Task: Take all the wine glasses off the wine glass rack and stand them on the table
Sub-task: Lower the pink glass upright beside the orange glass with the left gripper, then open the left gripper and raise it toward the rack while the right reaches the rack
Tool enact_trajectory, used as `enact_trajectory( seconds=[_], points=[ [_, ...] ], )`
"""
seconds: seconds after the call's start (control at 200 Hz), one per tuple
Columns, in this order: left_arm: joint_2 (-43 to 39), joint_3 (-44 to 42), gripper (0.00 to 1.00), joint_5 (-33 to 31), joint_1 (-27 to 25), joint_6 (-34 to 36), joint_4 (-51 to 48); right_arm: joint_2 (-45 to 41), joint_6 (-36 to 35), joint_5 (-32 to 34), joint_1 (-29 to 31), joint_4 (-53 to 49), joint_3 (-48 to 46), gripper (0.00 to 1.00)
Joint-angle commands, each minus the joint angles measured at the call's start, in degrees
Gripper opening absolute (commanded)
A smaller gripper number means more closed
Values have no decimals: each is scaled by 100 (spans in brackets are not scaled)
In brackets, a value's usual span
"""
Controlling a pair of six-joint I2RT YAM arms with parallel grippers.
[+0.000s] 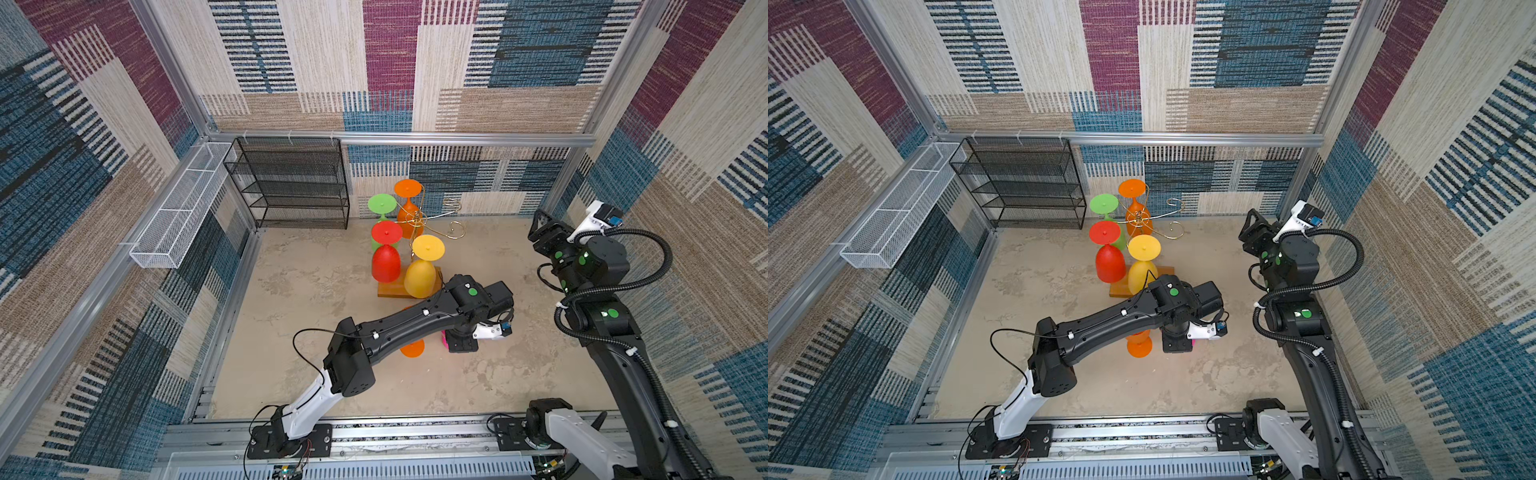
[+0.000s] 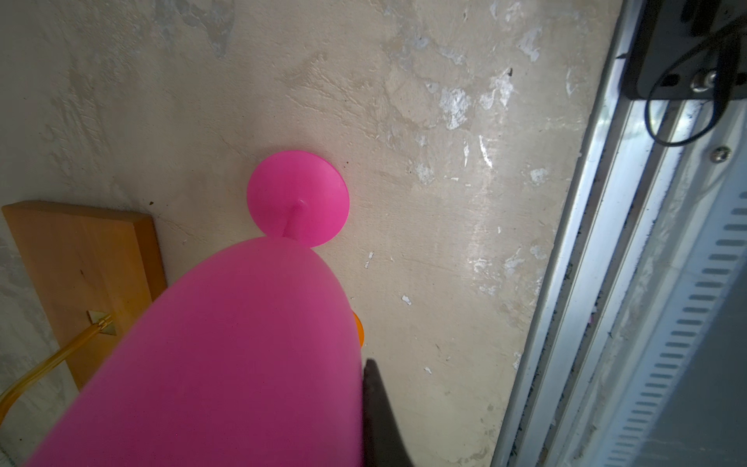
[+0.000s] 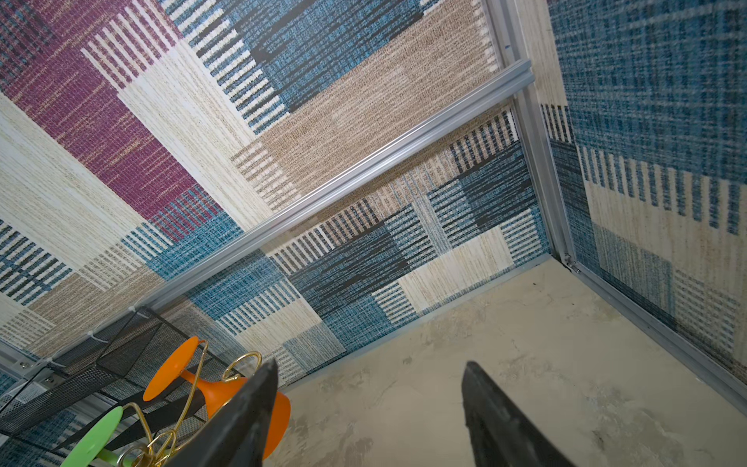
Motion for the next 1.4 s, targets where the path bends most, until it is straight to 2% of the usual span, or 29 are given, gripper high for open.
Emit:
enact_trajectory(
  seconds=[0.0, 0.17, 0.591, 0.911, 1.077, 1.232, 1.327, 1.397],
  points=[
    [65, 74, 0, -95, 52, 86, -57, 13, -26, -77, -4, 100, -24, 73],
    [185, 175, 0, -94, 80, 82, -119, 21, -15, -114, -13, 94, -24, 73],
    [264, 427, 25, -269, 99, 29, -128, 60, 7, -232, -30, 94, -50, 73],
    [272, 818, 39, -355, 119, -2, -124, 117, 34, -341, -39, 98, -59, 73],
    [134, 1122, 42, -329, 118, -73, -119, 126, 70, -403, -48, 104, -58, 73],
    [-307, 1539, 44, -49, 114, -225, -111, 117, 168, -653, -52, 96, 32, 73],
    [-684, 1849, 44, 250, 131, -379, -24, 126, 291, -1031, -48, 100, 111, 73],
    [-1140, 1695, 44, 647, 203, -521, 275, 159, 426, -1456, -48, 142, 165, 73]
  ],
)
